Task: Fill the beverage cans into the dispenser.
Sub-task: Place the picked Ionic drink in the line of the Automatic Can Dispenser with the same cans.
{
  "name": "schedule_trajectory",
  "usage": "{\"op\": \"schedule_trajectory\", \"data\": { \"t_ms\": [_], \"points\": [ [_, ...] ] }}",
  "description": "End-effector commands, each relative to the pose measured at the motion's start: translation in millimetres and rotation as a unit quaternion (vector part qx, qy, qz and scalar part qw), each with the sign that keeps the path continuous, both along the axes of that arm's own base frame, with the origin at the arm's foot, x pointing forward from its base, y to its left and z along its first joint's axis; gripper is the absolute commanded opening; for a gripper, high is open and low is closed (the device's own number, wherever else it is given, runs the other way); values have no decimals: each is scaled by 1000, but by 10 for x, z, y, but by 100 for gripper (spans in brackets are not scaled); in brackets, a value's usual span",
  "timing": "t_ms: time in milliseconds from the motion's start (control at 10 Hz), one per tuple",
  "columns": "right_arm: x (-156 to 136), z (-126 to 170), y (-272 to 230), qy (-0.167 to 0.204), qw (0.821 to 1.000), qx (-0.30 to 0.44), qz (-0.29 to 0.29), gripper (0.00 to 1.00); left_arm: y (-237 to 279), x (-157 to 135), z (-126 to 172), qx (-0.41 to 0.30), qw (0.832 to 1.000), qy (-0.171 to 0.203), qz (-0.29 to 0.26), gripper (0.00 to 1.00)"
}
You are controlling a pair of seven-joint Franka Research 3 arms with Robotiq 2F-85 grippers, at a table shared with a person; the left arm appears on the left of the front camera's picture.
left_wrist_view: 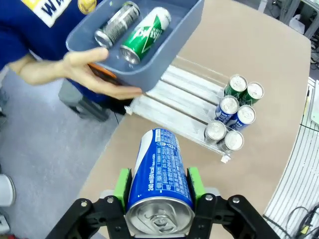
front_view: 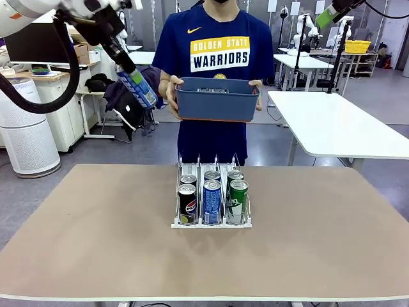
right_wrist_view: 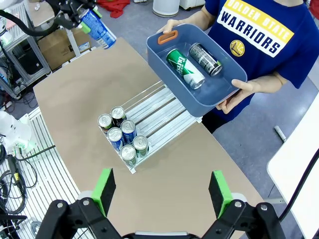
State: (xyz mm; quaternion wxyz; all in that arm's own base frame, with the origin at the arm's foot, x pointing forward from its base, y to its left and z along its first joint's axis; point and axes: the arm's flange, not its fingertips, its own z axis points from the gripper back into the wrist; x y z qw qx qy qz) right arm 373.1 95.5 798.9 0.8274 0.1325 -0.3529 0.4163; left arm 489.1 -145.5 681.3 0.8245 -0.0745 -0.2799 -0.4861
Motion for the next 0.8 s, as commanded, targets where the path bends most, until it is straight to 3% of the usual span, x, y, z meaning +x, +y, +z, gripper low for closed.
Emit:
{"op": "schedule_trajectory", "data": {
  "t_ms": [0,400,500,700],
  "points": [
    [-1,-8,3,1,1000,0,0,100,-261,-306,-124,13,999,37,33,57],
    [-1,-8,3,1,1000,0,0,100,-464,-451,-390,20,997,72,21,57],
    [-1,-8,3,1,1000,0,0,100,-407,-428,-366,22,996,88,-6,57],
    [-1,-8,3,1,1000,0,0,100,-522,-428,-428,24,997,67,20,57]
  ]
}}
